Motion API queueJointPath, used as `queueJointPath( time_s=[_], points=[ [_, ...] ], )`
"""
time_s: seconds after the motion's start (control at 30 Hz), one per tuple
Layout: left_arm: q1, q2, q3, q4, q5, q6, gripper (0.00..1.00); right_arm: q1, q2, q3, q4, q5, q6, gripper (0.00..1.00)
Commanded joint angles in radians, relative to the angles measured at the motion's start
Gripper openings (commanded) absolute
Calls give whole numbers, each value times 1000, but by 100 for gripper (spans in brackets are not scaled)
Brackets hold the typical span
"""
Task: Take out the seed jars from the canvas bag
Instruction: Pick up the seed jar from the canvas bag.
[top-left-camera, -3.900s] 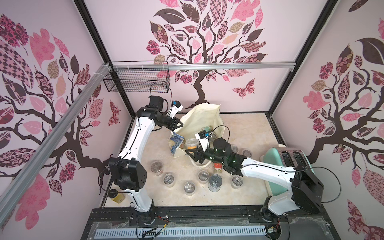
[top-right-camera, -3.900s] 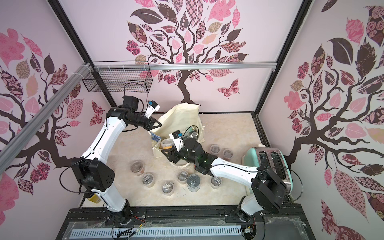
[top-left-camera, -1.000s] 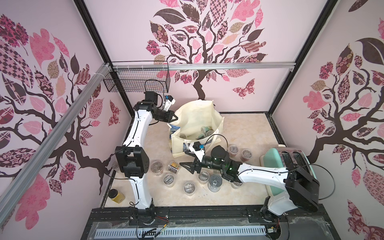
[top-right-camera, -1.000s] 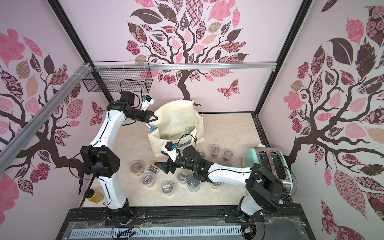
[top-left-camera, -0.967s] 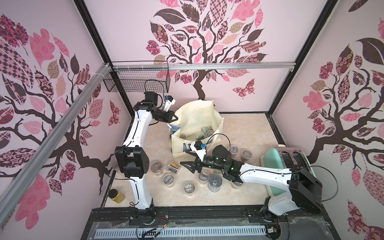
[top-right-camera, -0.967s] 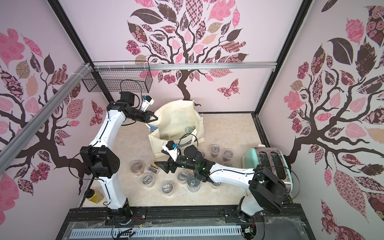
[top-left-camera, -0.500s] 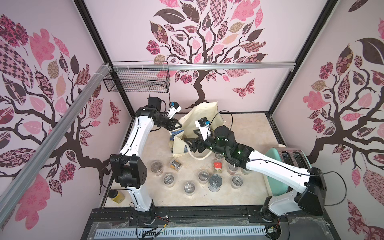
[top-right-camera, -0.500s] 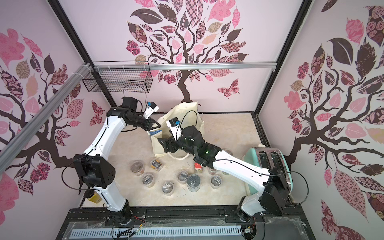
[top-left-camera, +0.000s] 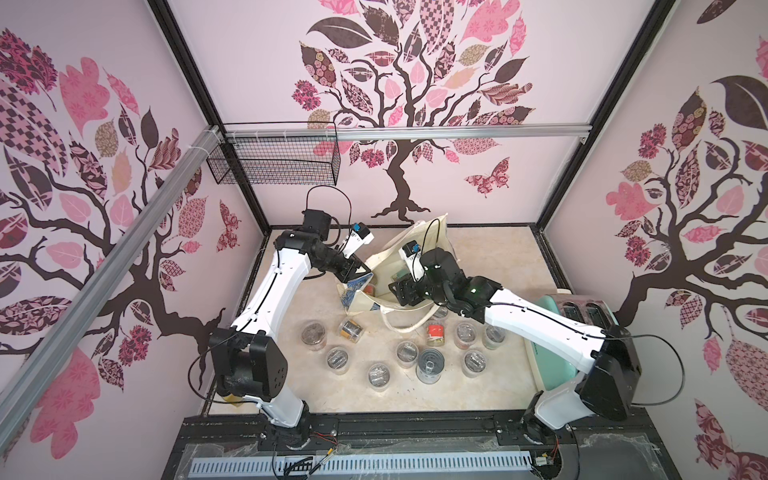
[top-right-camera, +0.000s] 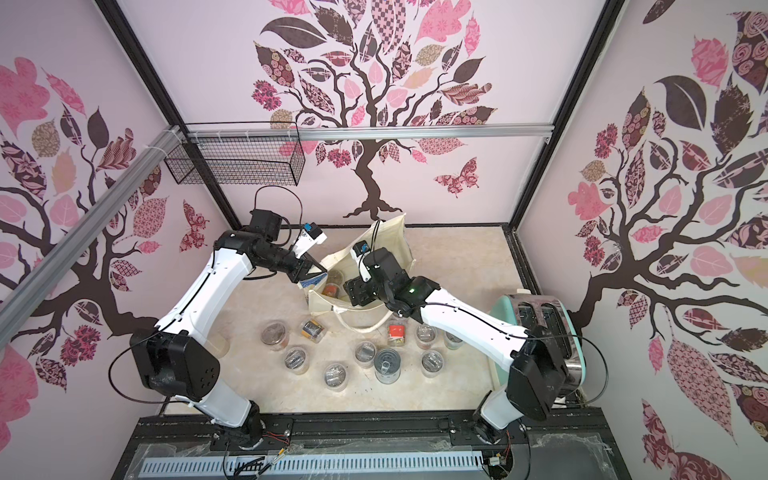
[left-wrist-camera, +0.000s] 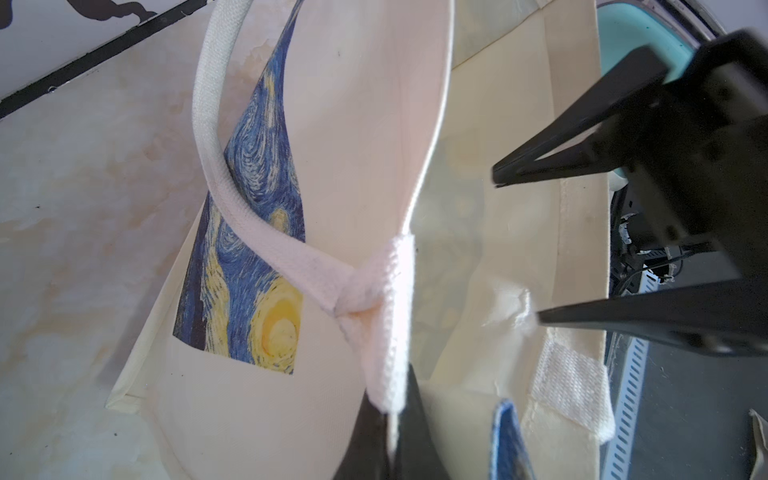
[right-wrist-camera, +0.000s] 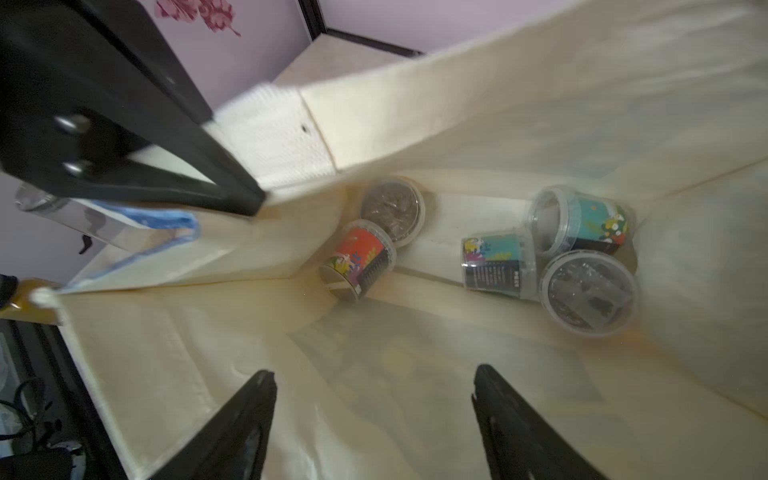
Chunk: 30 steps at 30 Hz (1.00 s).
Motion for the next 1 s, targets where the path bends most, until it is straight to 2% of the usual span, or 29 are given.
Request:
queueJointPath(
  time_s=[0.0, 0.13, 0.27, 0.37, 0.5, 0.7, 0.97],
  points=[
    [-10, -45, -9, 37, 14, 28, 0, 2, 45, -11, -71, 58, 6, 78],
    [-10, -69, -10, 115, -45, -7, 0, 3, 75, -59, -59, 63, 10, 79],
    [-10, -85, -12, 194, -41, -74, 0, 2, 96, -55, -36, 113, 44, 81],
    [-10, -83, -8, 204, 7, -98, 0, 0, 132, -22, -20, 166, 78, 84],
    [-21, -87, -29, 221, 39, -81, 0, -3, 221, 44, -16, 203, 131, 90],
    [-28, -84, -26, 230, 49, -78, 0, -29, 314, 118, 51, 214, 192, 92],
    [-44, -89, -35, 168, 69, -13, 0, -86, 439, 221, 27, 263, 379, 94]
  ],
)
